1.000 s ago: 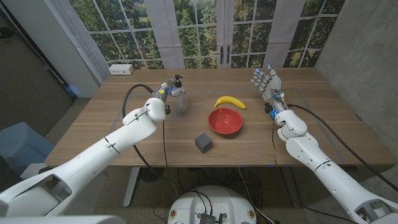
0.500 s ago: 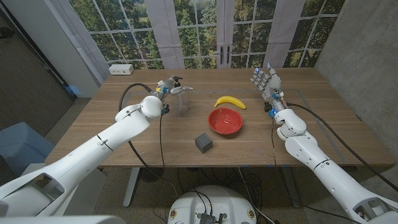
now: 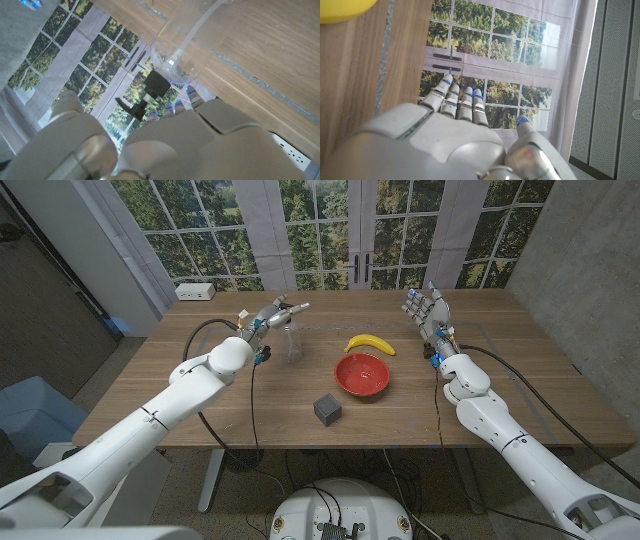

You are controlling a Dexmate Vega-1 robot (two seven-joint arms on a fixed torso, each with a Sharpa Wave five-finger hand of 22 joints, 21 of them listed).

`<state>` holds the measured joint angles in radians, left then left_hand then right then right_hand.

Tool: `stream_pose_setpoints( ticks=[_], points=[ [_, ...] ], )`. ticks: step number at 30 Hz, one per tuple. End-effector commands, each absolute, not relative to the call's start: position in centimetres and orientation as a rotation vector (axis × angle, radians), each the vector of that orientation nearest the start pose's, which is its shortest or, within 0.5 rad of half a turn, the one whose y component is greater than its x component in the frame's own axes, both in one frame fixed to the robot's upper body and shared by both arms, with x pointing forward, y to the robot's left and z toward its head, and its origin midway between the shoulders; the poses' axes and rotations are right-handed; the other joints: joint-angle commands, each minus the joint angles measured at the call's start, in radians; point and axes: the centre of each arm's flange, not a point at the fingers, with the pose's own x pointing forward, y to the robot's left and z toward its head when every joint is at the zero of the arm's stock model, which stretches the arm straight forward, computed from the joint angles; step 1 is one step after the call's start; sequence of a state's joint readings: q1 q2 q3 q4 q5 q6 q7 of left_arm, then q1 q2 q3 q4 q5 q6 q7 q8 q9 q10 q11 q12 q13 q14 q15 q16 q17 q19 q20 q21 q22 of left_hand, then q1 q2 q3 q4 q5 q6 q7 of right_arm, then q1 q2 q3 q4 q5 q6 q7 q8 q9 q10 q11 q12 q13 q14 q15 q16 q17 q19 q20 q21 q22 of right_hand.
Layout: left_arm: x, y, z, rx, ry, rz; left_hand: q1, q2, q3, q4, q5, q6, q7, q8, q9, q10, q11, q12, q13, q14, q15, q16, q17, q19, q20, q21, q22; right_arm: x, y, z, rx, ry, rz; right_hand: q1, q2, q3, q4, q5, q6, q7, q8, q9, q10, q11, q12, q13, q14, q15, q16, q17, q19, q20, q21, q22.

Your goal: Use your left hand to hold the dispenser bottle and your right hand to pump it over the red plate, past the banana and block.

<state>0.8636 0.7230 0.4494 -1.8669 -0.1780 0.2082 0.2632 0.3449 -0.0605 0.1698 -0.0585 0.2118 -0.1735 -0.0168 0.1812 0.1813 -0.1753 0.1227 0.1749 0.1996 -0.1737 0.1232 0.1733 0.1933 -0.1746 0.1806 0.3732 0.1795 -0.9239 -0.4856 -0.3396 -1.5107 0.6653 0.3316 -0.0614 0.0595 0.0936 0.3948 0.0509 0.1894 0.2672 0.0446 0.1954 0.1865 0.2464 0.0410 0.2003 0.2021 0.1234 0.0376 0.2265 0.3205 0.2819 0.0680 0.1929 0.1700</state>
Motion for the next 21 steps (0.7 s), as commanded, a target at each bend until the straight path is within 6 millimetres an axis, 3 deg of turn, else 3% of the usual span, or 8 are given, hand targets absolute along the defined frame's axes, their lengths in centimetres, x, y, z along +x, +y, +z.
stream_pose_setpoints(
  ticks=[1,11,14,16,21],
  points=[
    [56.9,24.7,4.1,0.394,-0.783,0.018,-0.017,0.007,-0.005,0.005,0.006,-0.312,-0.014,0.016,0.002,-0.384,-0.012,0.016,-0.002,-0.338,0.006,0.008,0.001,-0.435,-0.004,-0.005,0.002,61.8,-26.1,0.2,0.148,-0.707,0.234,0.003,0.040,0.001,-0.004,-0.003,-0.001,-0.002,-0.001,0.001,0.000,0.003,0.002,0.003,-0.002,0.007,0.009,0.001,0.001,0.004,0.002,0.003],
    [56.6,25.6,4.5,0.240,-0.819,-0.081,-0.070,0.020,-0.017,0.016,0.003,-0.196,-0.025,0.040,-0.003,-0.274,-0.041,0.049,-0.011,-0.227,-0.049,0.045,-0.005,-0.317,-0.031,0.008,0.001,62.1,-26.8,0.2,0.086,-0.725,0.237,0.002,0.024,-0.004,-0.010,-0.004,-0.001,-0.005,-0.001,0.001,-0.005,0.006,0.000,0.002,-0.005,0.011,0.006,-0.002,-0.001,0.008,0.001,0.003],
    [56.6,25.9,4.5,0.186,-0.823,-0.138,-0.081,0.032,-0.015,0.012,0.001,-0.159,-0.029,0.040,-0.005,-0.225,-0.061,0.055,-0.014,-0.188,-0.072,0.046,-0.009,-0.240,-0.053,0.021,0.000,62.0,-27.0,0.0,0.077,-0.729,0.236,0.002,0.019,-0.006,-0.012,-0.005,-0.001,-0.004,-0.001,0.001,-0.006,0.004,0.000,0.002,-0.004,0.011,0.006,-0.003,-0.002,0.008,0.000,0.003],
    [56.7,26.1,4.7,0.187,-0.805,-0.218,-0.088,0.035,-0.015,0.009,0.001,-0.131,-0.032,0.043,-0.006,-0.186,-0.072,0.063,-0.015,-0.163,-0.078,0.048,-0.011,-0.216,-0.060,0.021,-0.001,62.0,-27.3,-0.1,0.082,-0.730,0.232,0.002,0.015,-0.007,-0.014,-0.005,-0.001,-0.008,-0.001,0.001,-0.006,0.002,0.000,0.002,-0.004,0.010,0.005,-0.004,-0.001,0.007,0.001,0.003],
    [56.4,26.5,4.5,0.153,-0.845,-0.197,-0.099,0.044,-0.014,0.008,0.000,-0.090,-0.031,0.047,-0.007,-0.153,-0.093,0.064,-0.017,-0.132,-0.091,0.048,-0.013,-0.190,-0.083,0.018,-0.002,61.6,-27.5,-0.6,0.104,-0.735,0.213,0.002,0.008,-0.010,-0.017,-0.005,0.000,-0.007,-0.001,0.001,-0.006,0.004,0.000,0.002,-0.003,0.008,0.005,-0.006,0.004,0.002,0.003,0.003]
  ],
)
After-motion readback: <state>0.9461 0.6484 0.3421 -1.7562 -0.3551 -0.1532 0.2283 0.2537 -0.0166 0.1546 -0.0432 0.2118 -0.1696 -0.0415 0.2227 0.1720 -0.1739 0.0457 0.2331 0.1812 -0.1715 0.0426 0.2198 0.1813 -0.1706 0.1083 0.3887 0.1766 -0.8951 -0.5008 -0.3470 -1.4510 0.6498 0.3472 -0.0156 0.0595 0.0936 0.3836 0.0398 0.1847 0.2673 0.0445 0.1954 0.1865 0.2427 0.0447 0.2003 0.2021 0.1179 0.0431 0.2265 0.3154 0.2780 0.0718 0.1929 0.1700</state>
